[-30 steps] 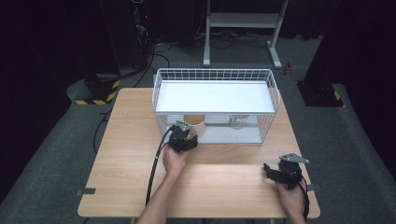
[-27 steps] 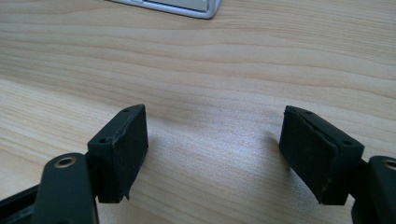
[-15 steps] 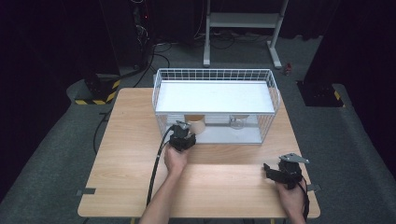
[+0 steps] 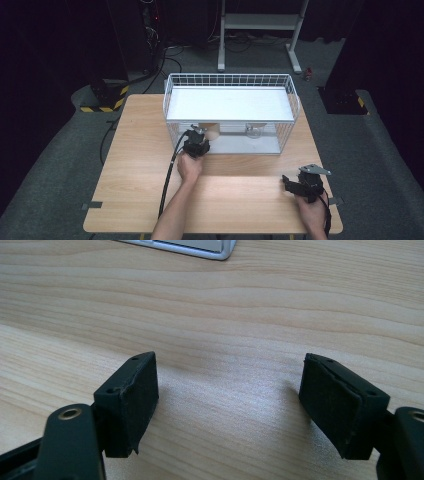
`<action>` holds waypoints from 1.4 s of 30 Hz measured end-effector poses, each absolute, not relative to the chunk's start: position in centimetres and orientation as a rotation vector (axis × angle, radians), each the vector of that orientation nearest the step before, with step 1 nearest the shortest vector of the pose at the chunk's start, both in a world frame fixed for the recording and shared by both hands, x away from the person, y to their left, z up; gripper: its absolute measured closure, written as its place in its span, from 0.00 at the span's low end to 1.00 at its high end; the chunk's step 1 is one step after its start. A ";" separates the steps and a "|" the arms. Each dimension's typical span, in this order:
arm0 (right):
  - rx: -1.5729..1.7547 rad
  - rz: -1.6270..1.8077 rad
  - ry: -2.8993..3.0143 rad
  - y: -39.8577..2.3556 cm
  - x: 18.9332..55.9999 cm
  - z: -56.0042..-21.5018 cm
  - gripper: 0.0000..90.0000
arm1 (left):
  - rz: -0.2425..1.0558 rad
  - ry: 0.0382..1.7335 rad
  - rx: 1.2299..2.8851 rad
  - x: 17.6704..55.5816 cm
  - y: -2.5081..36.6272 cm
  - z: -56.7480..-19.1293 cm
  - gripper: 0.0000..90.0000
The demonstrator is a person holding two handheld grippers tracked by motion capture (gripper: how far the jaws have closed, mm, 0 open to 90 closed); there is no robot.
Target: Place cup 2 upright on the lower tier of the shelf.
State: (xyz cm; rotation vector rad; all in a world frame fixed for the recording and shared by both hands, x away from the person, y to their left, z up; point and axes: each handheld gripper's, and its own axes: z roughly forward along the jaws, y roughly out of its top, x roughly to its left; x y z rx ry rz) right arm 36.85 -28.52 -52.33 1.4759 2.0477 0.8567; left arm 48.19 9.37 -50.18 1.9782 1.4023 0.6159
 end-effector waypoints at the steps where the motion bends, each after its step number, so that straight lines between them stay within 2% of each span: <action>1: 1.476 0.857 2.048 -28.5 36.8 -52.3 0.26 | 0.612 1.401 1.976 48.3 9.3 -50.2 0.74; 4: 1.476 0.857 2.048 -28.5 36.8 -52.3 0.26 | 0.623 1.406 1.971 48.3 9.3 -50.2 0.71; 7: 1.476 0.857 2.047 -28.5 36.8 -52.3 0.26 | 0.583 1.410 1.933 48.0 9.3 -50.2 0.57; 10: 1.476 0.856 2.047 -28.5 36.8 -52.3 0.26 | 0.603 1.397 1.935 47.6 9.8 -50.0 0.45; 15: 1.476 0.857 2.048 -28.5 36.8 -52.3 0.26 | 0.590 1.371 1.929 46.8 10.4 -49.5 0.37; 42: 1.477 0.857 2.047 -28.5 36.9 -52.3 0.26 | 0.606 1.282 1.915 43.7 12.1 -47.1 0.32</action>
